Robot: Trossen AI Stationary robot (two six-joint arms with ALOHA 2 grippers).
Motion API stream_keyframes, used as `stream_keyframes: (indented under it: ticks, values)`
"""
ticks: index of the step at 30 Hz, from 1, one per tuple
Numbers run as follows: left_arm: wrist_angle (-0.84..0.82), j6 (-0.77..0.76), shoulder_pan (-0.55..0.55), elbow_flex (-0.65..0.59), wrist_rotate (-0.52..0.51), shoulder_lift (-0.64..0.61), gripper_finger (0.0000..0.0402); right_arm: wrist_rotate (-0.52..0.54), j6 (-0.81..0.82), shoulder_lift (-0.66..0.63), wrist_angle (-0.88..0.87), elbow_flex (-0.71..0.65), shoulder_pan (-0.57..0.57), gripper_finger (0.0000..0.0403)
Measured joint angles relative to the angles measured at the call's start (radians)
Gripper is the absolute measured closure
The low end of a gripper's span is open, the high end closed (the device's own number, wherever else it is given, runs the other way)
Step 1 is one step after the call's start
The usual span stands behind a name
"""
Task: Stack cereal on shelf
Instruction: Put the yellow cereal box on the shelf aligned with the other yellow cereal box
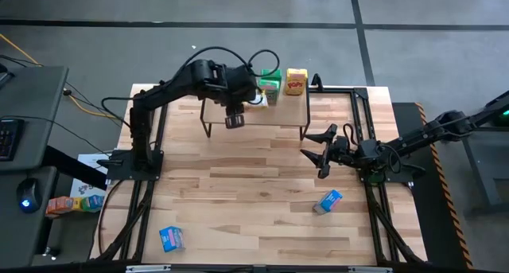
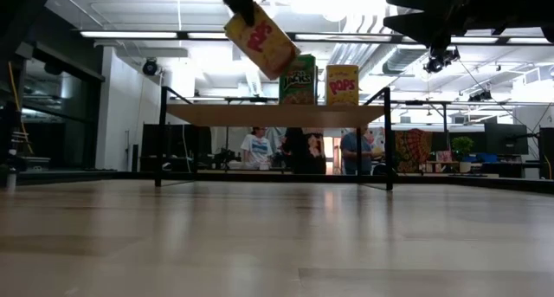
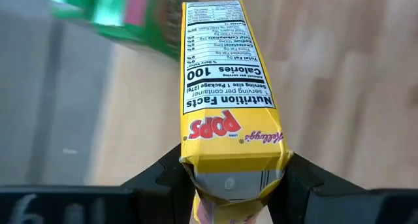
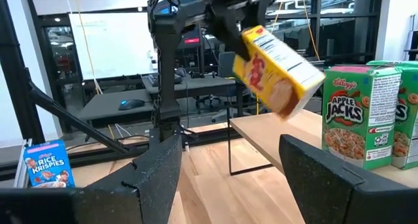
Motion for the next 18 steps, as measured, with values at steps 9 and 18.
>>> stream_keyframes:
  ticks: [9, 18]
  values:
    - [-0.001, -0.099, -0.014, -0.028, 0.238, -0.001, 0.0264, 0.0, 0.015, 0.0, -0.013, 0.0, 0.0, 0.0152]
    - [0.003, 0.012, -0.075, -0.028, 0.252, -0.001, 0.0264, -0.052, 0.065, 0.099, 0.038, 0.077, -0.031, 0.018]
